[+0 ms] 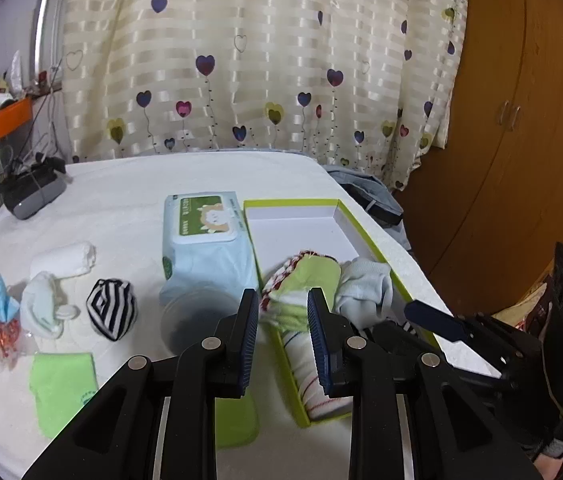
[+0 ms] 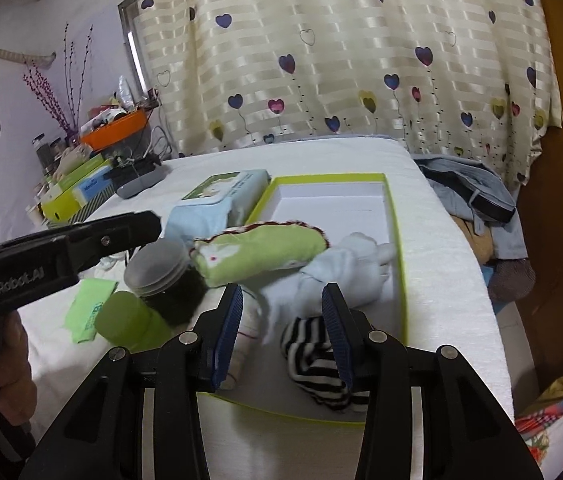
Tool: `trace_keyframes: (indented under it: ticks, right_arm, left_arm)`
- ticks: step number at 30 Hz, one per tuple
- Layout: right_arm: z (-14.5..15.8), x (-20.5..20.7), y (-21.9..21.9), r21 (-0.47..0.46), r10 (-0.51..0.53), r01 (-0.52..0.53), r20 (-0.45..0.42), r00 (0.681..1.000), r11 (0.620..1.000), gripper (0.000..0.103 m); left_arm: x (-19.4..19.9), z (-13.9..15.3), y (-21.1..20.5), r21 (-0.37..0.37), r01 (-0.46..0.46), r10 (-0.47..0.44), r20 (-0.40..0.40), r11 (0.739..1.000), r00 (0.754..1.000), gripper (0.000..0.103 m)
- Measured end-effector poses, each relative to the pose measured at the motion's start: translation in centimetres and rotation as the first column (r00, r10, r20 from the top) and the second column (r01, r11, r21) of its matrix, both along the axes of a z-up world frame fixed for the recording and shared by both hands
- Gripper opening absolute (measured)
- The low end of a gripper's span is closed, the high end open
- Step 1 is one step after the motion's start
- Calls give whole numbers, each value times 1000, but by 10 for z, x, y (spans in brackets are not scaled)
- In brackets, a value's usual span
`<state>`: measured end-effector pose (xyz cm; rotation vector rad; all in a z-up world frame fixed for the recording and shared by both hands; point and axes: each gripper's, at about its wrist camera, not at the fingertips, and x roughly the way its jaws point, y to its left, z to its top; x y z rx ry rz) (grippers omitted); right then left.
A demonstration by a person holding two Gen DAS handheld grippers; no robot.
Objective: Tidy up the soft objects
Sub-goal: 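Open both grippers to drop the green cloth and blue sock in the box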
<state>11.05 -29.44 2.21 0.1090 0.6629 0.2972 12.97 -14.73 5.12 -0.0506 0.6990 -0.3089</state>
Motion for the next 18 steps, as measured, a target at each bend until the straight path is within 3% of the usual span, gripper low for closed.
trace_keyframes:
  ticks: [11, 15, 18]
  right_arm:
    - [-11, 30, 43, -58, 55, -58, -38, 998, 997, 43]
    - [-19, 45, 35, -121, -46, 39, -60, 997, 992, 43]
    - [-17, 44, 23, -106, -94, 87, -59, 994, 991, 43]
  left_arm:
    - [-16, 1, 44, -27, -58, 58, 10, 998, 998, 24]
    - [-15, 1, 53, -33, -72, 72, 11, 997, 997, 24]
    - [-13, -1, 59, -35, -81, 81, 7, 996, 997, 24]
